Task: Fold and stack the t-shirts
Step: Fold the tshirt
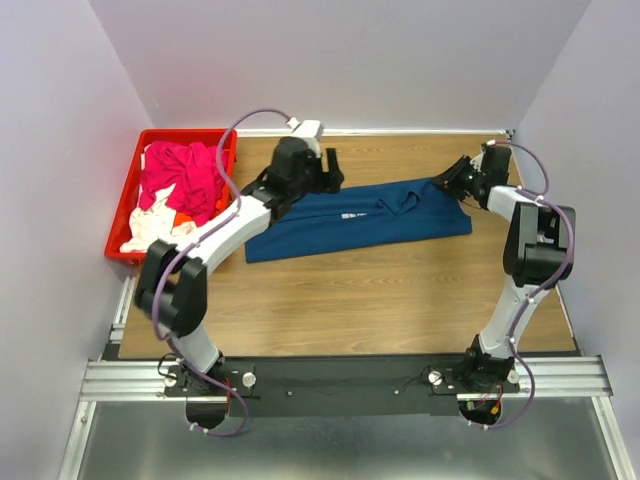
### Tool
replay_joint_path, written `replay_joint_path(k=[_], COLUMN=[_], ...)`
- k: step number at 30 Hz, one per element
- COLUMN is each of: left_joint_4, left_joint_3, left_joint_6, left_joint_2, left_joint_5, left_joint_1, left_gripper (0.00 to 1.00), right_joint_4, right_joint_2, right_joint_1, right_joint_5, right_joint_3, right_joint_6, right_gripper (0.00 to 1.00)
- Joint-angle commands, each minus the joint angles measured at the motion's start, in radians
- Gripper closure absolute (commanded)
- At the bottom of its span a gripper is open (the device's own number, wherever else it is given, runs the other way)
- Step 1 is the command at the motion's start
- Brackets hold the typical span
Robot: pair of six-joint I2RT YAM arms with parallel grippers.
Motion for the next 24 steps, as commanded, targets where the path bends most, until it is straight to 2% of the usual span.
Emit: replay_joint_path(k=[1,7,12,15,16,24], left_joint_4=[0.011,0.01,0.008,0.011,0.011,0.017], left_joint_3=[0.162,0.403,0.558,0.616,0.629,0.692], left_joint_6=[-0.032,-0.047,-0.056,-0.064,-0.066,-0.069], left_joint_2=[0.151,0.392,0.559,0.639,0.656,0.779], left_joint_5=[0.099,0.176,0.187,0.188,0.188,0.144], left_joint_1=[-0.068,-0.14,-0.186,-0.21,-0.211,-0.217], left_gripper=[0.2,0.23,0.3,0.33,0.37,0.41], right_joint_4=[-0.03,-0.027,-0.024,-0.02,-0.017,-0.006], right_joint_2=[0.089,0.138,0.159,0.168,0.17,0.198], right_joint_1=[0.009,0.009,0.008,0.008,0.008,0.008], right_joint_5=[-0.091,-0.131,-0.156,-0.16,-0.162,-0.191], right_joint_3=[0.051,0.069,0.065,0.059,0.059,0.065], right_joint_6=[-0.016,-0.028,-0.023,-0.02,-0.02,-0.011], right_gripper=[0.66,0.66,0.65,0.63,0.63,0.61])
